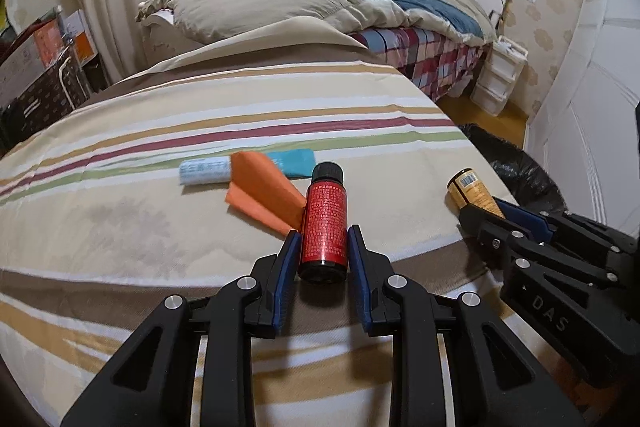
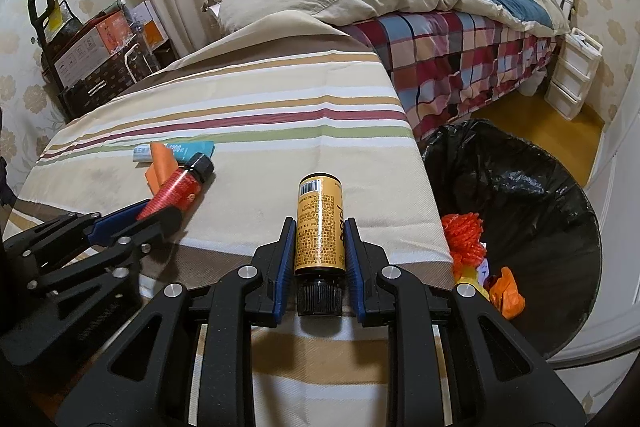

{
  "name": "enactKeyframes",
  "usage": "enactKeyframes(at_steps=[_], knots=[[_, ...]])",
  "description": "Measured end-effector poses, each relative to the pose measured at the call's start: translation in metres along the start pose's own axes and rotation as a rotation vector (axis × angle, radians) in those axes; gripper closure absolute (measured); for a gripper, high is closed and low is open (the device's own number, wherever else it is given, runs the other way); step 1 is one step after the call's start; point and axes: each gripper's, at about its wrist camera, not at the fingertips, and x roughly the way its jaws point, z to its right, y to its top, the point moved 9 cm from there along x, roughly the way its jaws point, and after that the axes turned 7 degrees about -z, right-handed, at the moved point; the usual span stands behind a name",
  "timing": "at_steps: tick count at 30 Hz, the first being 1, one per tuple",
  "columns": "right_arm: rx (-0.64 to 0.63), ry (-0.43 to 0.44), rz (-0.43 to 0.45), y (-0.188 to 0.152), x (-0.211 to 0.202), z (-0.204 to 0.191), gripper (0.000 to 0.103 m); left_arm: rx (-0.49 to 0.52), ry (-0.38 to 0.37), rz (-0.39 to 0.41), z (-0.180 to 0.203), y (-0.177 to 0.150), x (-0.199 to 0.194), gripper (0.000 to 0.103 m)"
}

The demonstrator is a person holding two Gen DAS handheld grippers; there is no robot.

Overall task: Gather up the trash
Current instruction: 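Grasp the red bottle with the left tool while the right tool holds the gold can, then carry the red bottle and gold can over the trash bin with both tools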

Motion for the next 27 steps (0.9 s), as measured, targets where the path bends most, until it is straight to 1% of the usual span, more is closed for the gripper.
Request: enactKeyframes(at_steps=[4,8,16,20,21,22,23,25,27], knots=[[-0.003,-0.002,0.004,-0.003,-0.002,-0.004,0.080,-0.020,-0.012,0.031,-0.007,-0.002,-0.013,0.076],[-0.006,0.000,0.007,-0.007,-0.004,-0.008,0.080,-0.028,-0.018,0.039,-0.012,-0.007,-0.022,0.076],[-0.009,0.005,0.004,-0.015,-0.006,-0.012,0.080,-0.042,-0.002,-0.009,-0.025,-0.026,-0.017,0.075],[-0.018,0.006,-0.001,-0.018,-0.006,-0.016,0.080,-0.042,0.002,-0.008,-0.024,-0.025,-0.018,0.075],[-0.018,0.007,0.000,-0.018,-0.006,-0.017,0.080,-0.041,0.004,-0.009,-0.023,-0.024,-0.016,0.070],[-0.019,0.008,0.000,-0.018,-0.006,-0.018,0.080,-0.041,0.006,-0.011,-0.023,-0.024,-0.015,0.063],[-0.021,0.009,-0.001,-0.019,-0.006,-0.020,0.080,-0.044,0.009,-0.019,-0.024,-0.023,-0.012,0.060],[-0.025,0.010,-0.005,-0.019,-0.005,-0.022,0.080,-0.044,0.010,-0.038,-0.024,-0.023,-0.007,0.057],[-0.029,0.011,-0.007,-0.019,-0.005,-0.023,0.080,-0.031,0.012,-0.039,-0.022,-0.021,-0.005,0.056]])
